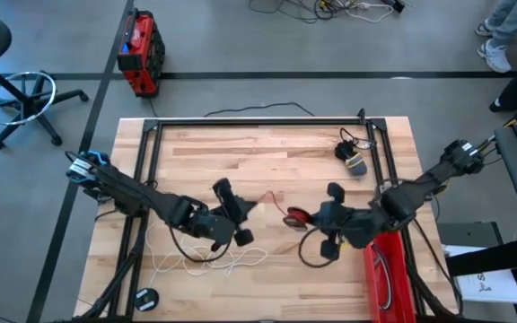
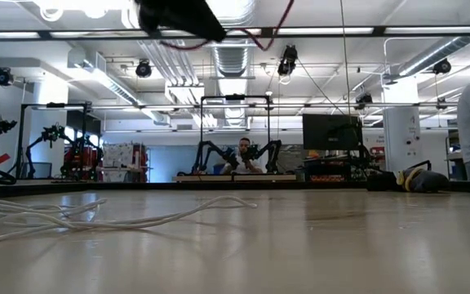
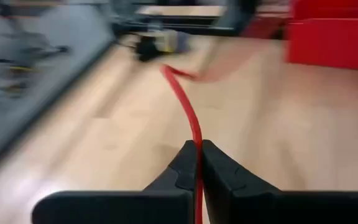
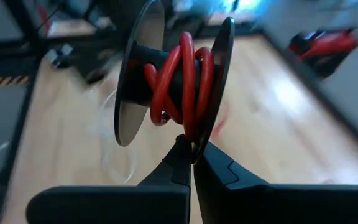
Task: Coil cords
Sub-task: Uncoil the red wire from the spool
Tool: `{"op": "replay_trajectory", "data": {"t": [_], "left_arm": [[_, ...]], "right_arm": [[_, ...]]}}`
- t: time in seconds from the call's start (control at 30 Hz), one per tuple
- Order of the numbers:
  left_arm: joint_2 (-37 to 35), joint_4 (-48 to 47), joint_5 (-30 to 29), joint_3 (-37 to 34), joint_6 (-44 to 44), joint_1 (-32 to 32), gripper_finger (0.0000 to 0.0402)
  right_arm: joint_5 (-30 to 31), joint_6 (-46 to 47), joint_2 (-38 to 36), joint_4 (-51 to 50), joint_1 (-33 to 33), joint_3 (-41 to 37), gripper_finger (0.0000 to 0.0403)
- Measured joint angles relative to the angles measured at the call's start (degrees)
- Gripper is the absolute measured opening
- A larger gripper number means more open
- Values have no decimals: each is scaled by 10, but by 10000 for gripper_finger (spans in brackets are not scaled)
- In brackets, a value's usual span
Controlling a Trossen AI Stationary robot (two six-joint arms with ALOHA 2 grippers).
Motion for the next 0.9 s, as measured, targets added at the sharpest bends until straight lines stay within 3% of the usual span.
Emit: {"op": "replay_trajectory", "data": {"t": [0.1, 0.23, 0.37, 0.73, 0.9], "left_arm": [[15, 121, 90, -55, 23, 0, 0], [46, 325, 281, -95, 92, 0, 0], [69, 426, 379, -82, 130, -1, 0], [94, 305, 398, 83, 201, -18, 0], [102, 258, 396, 149, 264, -34, 0]], "right_arm": [[46, -23, -13, -3, -3, 18, 0], [99, -51, -16, -2, -25, 34, 0], [119, -49, -11, -1, -58, 33, 0], [105, -28, 54, -21, -125, 28, 0], [51, -25, 85, -49, -128, 29, 0]]}}
